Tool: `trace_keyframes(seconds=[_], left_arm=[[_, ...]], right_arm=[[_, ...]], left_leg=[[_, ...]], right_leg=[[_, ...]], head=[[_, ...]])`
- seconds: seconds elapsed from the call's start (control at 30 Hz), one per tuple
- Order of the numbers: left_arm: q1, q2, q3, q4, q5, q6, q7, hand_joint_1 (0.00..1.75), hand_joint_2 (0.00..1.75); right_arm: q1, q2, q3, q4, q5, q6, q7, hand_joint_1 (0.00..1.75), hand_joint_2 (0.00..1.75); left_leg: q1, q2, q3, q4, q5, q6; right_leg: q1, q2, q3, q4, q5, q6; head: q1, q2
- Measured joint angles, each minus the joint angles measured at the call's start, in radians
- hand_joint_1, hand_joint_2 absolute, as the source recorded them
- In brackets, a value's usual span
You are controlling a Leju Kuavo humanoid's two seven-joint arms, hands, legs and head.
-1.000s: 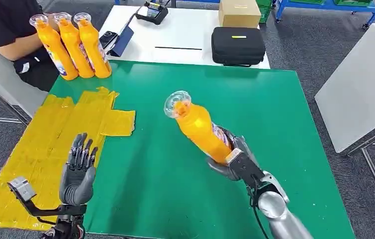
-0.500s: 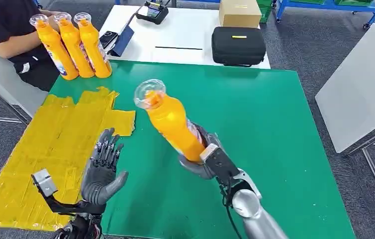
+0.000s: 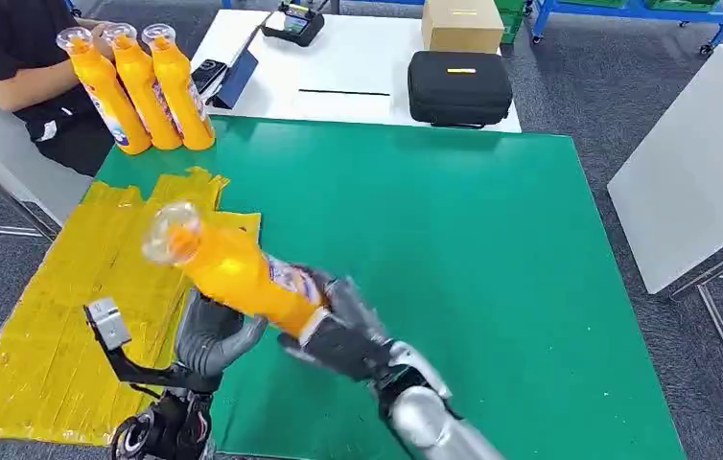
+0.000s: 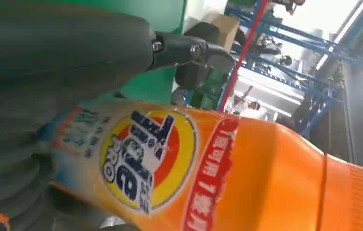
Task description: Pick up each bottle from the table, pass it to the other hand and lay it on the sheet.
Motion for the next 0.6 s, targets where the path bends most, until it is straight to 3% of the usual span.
trace_keyframes(seconds=[0.47, 0.5, 0.53, 0.6], left_arm=[[-0.005, -0.003, 0.014, 0.014, 0.006, 0.040, 0.017, 0.00, 1.75], [-0.002, -0.003, 0.017, 0.014, 0.007, 0.043, 0.017, 0.96, 1.75], [0.002, -0.003, 0.020, 0.013, 0.007, 0.046, 0.016, 1.75, 1.75], [0.019, -0.003, 0.028, 0.004, 0.007, 0.047, 0.014, 1.75, 1.75]], right_arm=[[-0.021, -0.016, 0.115, 0.060, -0.011, 0.052, -0.019, 1.75, 1.75], [-0.024, -0.019, 0.120, 0.060, -0.011, 0.054, -0.019, 1.75, 1.75], [-0.027, -0.023, 0.126, 0.060, -0.011, 0.055, -0.019, 1.75, 1.75], [-0.033, -0.032, 0.141, 0.060, -0.013, 0.064, -0.019, 1.75, 1.75]], left_leg=[[0.000, 0.001, 0.000, 0.000, 0.000, 0.000], [0.000, 0.002, 0.000, 0.000, 0.000, 0.000], [0.000, 0.002, 0.000, 0.000, 0.000, 0.000], [0.000, 0.003, 0.000, 0.000, 0.000, 0.000]], right_leg=[[0.000, 0.001, -0.001, 0.000, 0.000, 0.000], [0.000, 0.001, 0.000, 0.000, 0.000, 0.000], [0.000, 0.001, -0.001, 0.000, 0.000, 0.000], [0.000, 0.002, -0.001, 0.000, 0.000, 0.000]], head=[[0.000, 0.000], [0.000, 0.000], [0.000, 0.000], [0.000, 0.000]])
